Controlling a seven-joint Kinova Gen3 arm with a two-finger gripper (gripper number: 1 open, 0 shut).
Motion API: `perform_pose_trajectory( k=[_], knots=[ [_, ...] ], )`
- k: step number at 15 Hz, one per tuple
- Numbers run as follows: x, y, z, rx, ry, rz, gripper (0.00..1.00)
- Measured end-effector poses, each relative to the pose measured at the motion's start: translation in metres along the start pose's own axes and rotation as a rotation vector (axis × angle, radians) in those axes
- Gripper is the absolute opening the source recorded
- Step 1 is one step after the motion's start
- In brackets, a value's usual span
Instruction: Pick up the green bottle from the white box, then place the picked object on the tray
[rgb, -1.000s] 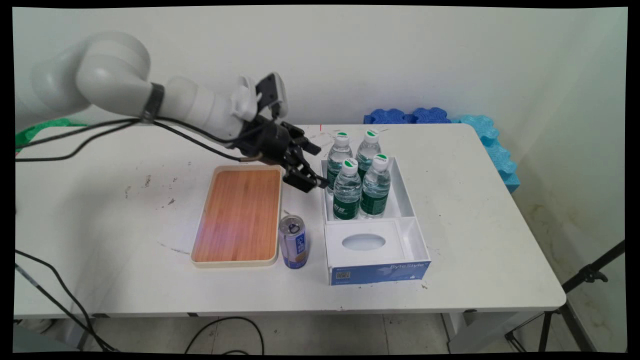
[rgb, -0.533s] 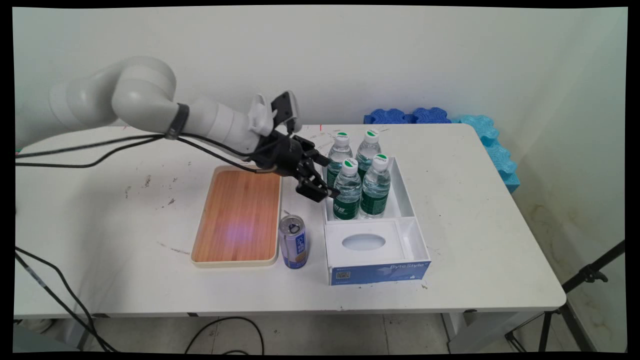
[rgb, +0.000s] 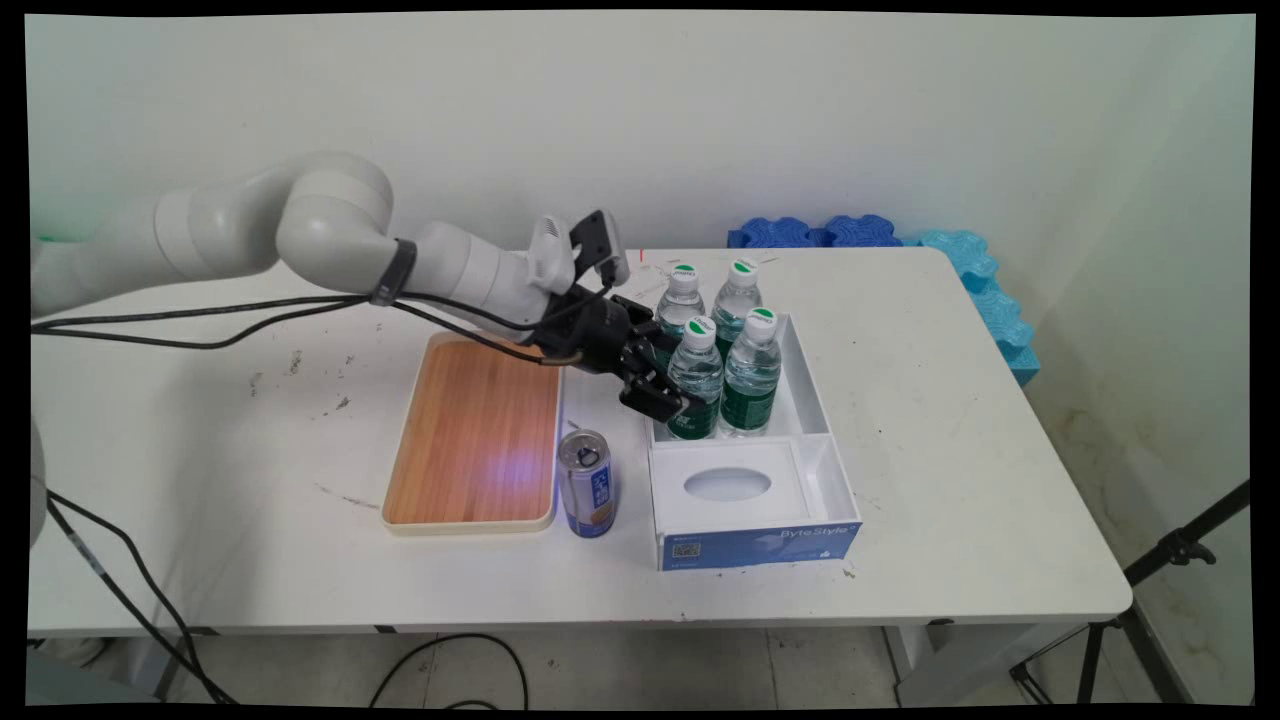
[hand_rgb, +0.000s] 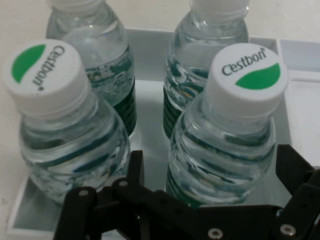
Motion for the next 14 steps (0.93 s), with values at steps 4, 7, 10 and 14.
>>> perform_pose_trajectory(
  k=[4, 7, 10, 14],
  knots=[
    [-0.003, 0.000, 0.012, -0.005, 0.009, -0.004, 0.00],
    [-0.005, 0.001, 0.016, -0.010, 0.013, 0.002, 0.00],
    [-0.006, 0.003, 0.015, -0.021, 0.017, 0.012, 0.00],
    [0.002, 0.009, -0.003, -0.039, 0.040, 0.041, 0.00]
  ],
)
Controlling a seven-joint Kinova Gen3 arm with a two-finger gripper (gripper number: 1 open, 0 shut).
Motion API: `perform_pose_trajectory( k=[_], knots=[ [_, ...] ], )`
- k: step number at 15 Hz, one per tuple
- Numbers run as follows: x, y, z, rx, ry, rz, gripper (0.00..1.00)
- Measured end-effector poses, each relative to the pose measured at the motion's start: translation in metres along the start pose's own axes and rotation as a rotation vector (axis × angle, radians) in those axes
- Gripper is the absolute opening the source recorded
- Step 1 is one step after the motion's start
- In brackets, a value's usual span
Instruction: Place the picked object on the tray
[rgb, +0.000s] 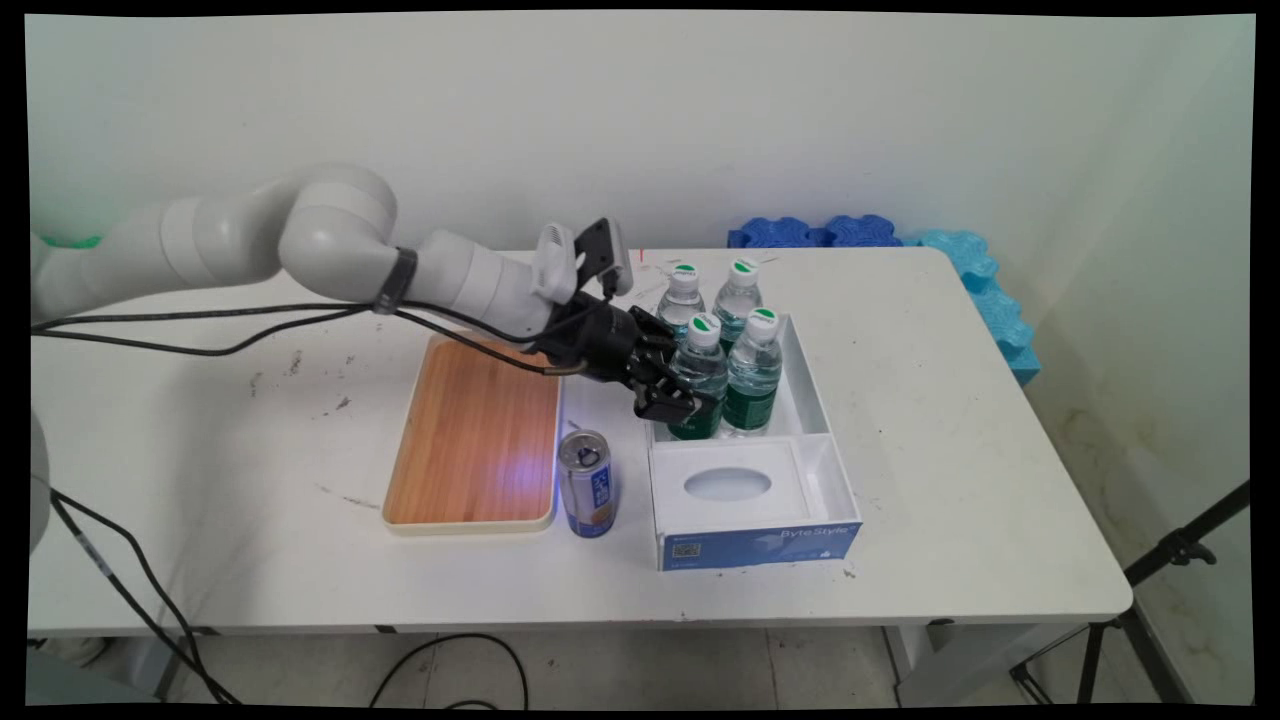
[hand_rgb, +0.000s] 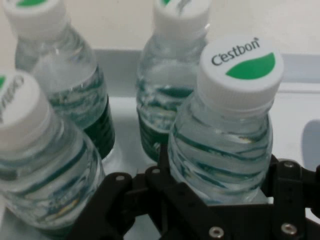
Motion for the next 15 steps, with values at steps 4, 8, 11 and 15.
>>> perform_pose_trajectory(
  k=[4, 8, 11, 15],
  knots=[
    [0.022, 0.002, -0.037, -0.008, 0.034, 0.047, 0.00],
    [0.050, 0.004, -0.092, -0.002, 0.077, 0.116, 0.00],
    [0.053, 0.004, -0.139, 0.007, 0.073, 0.153, 0.00],
    [0.023, 0.005, -0.196, 0.022, 0.028, 0.138, 0.00]
  ],
)
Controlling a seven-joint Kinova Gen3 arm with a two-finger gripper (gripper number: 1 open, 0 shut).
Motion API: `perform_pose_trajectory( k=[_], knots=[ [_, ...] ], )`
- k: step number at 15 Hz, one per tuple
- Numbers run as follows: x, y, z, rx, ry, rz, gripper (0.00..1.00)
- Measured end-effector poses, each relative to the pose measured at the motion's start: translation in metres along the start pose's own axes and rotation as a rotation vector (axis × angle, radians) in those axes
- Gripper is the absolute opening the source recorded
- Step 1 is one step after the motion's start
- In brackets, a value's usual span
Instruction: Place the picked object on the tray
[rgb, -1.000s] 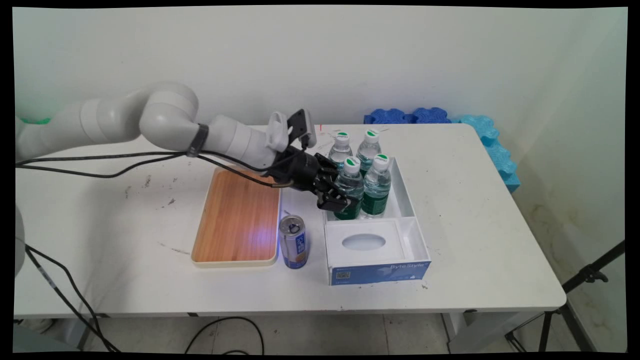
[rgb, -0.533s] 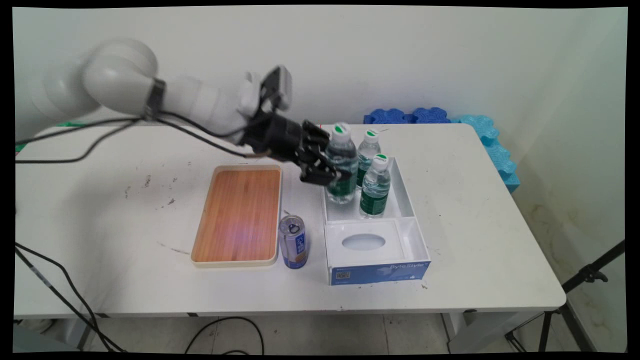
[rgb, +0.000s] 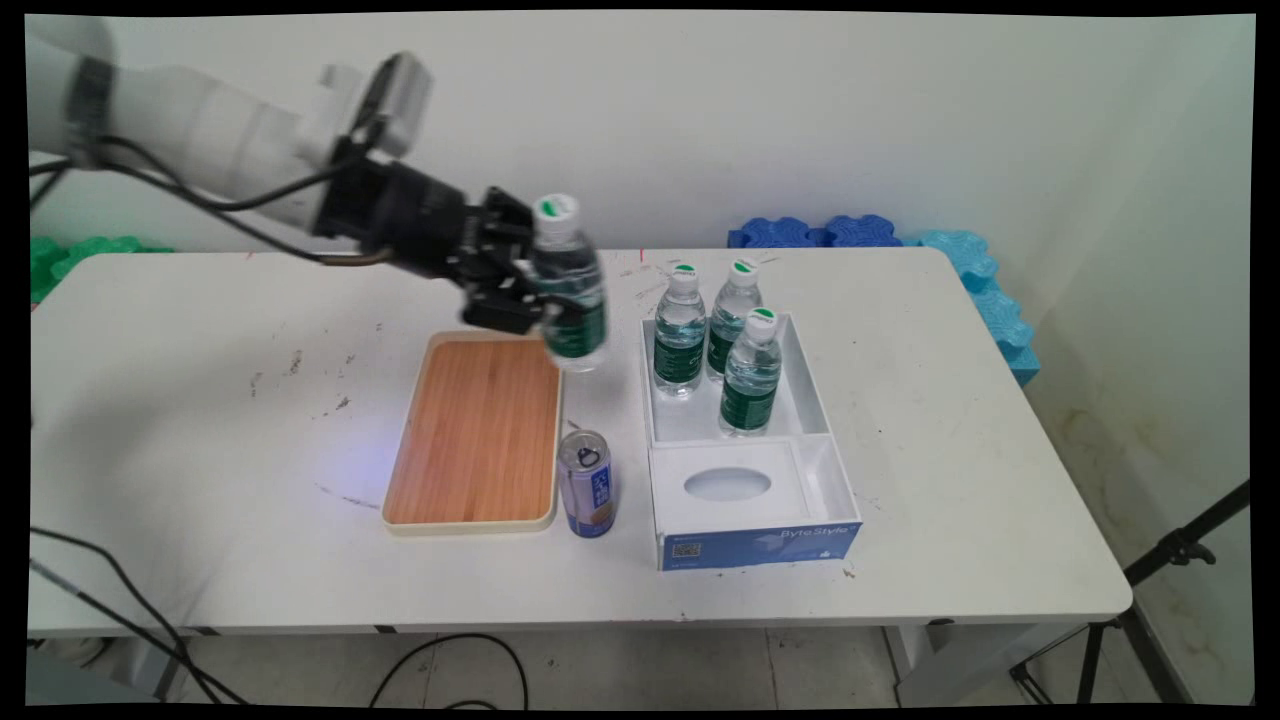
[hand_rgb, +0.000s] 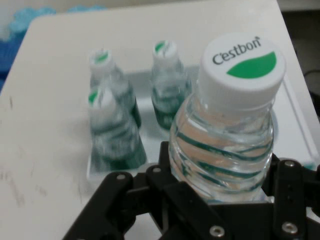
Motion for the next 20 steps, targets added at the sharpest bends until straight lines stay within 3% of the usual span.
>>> perform_pose_trajectory(
  k=[4, 7, 12, 20],
  knots=[
    [-0.038, 0.008, -0.036, 0.009, -0.045, -0.040, 0.00],
    [-0.063, 0.013, -0.046, 0.015, -0.065, -0.077, 0.00],
    [-0.093, 0.019, -0.038, 0.013, -0.090, -0.125, 0.00],
    [-0.128, 0.031, -0.004, -0.023, -0.125, -0.172, 0.00]
  ],
)
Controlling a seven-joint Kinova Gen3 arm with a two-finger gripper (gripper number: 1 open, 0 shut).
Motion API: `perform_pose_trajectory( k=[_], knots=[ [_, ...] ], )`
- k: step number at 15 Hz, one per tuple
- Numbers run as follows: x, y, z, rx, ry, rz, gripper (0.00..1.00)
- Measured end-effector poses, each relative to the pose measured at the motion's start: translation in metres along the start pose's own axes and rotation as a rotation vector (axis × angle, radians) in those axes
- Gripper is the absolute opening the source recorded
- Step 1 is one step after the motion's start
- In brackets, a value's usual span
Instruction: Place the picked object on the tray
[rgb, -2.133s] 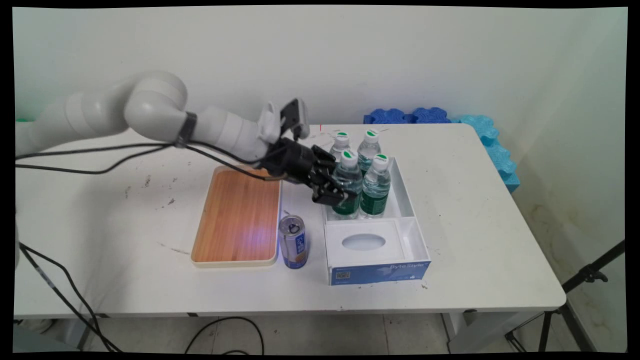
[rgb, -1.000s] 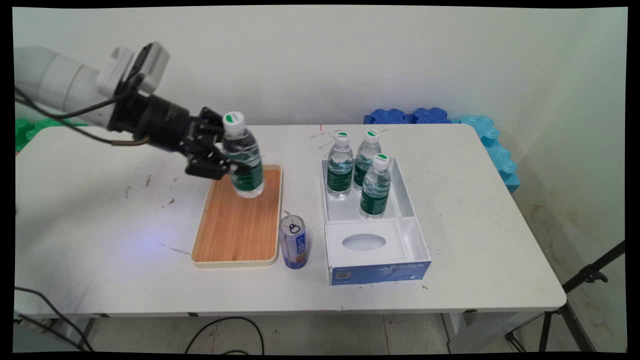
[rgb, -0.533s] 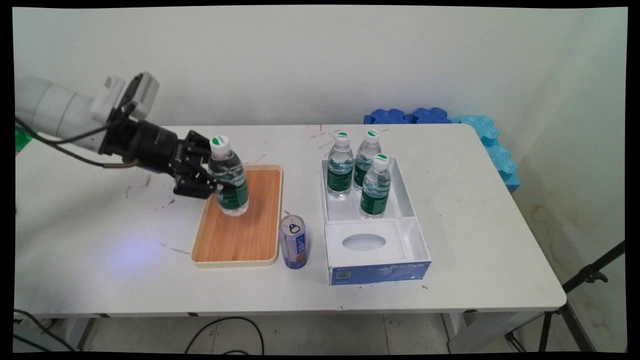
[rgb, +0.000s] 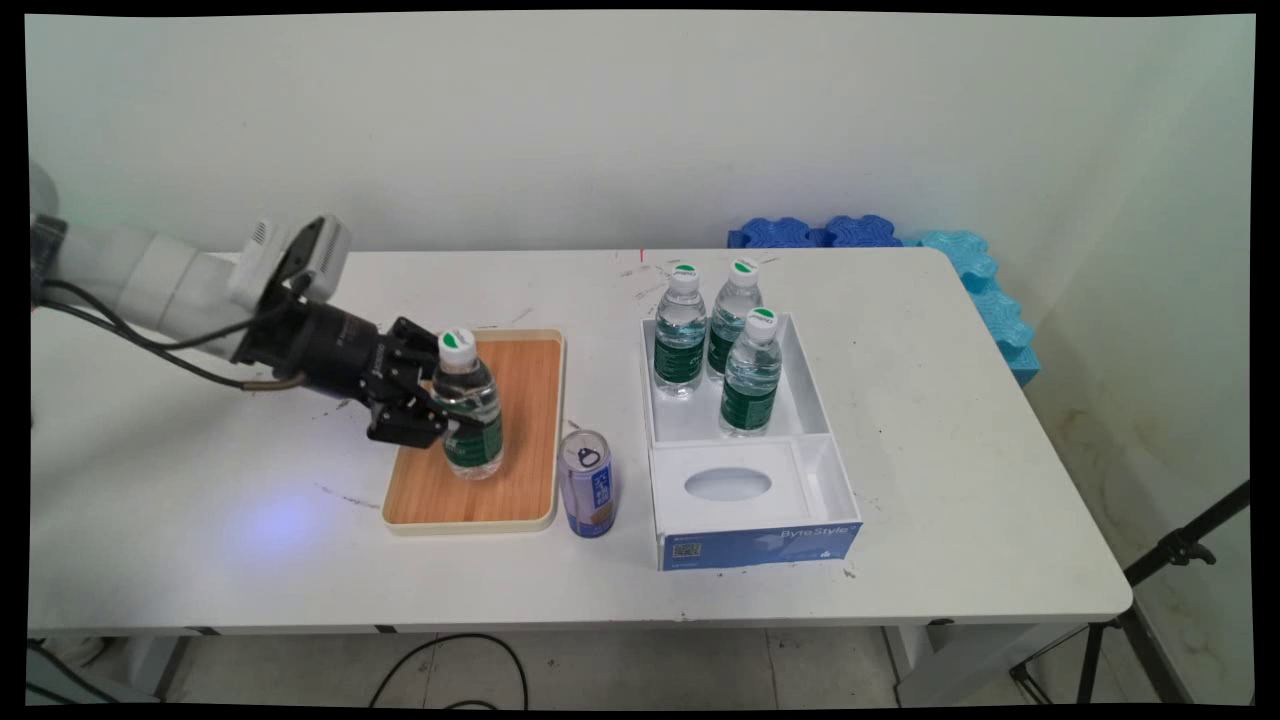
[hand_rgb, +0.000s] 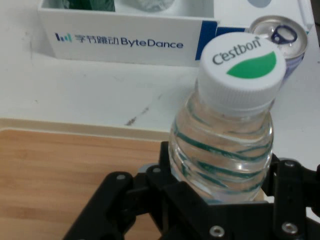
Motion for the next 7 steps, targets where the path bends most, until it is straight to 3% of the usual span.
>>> perform_pose_trajectory(
  k=[4, 5, 7],
  knots=[
    [-0.008, 0.001, 0.015, -0.009, -0.007, -0.011, 0.00],
    [-0.009, 0.001, 0.018, -0.010, -0.007, -0.014, 1.00],
    [-0.010, 0.001, 0.023, -0.013, -0.006, -0.016, 1.00]
  ],
)
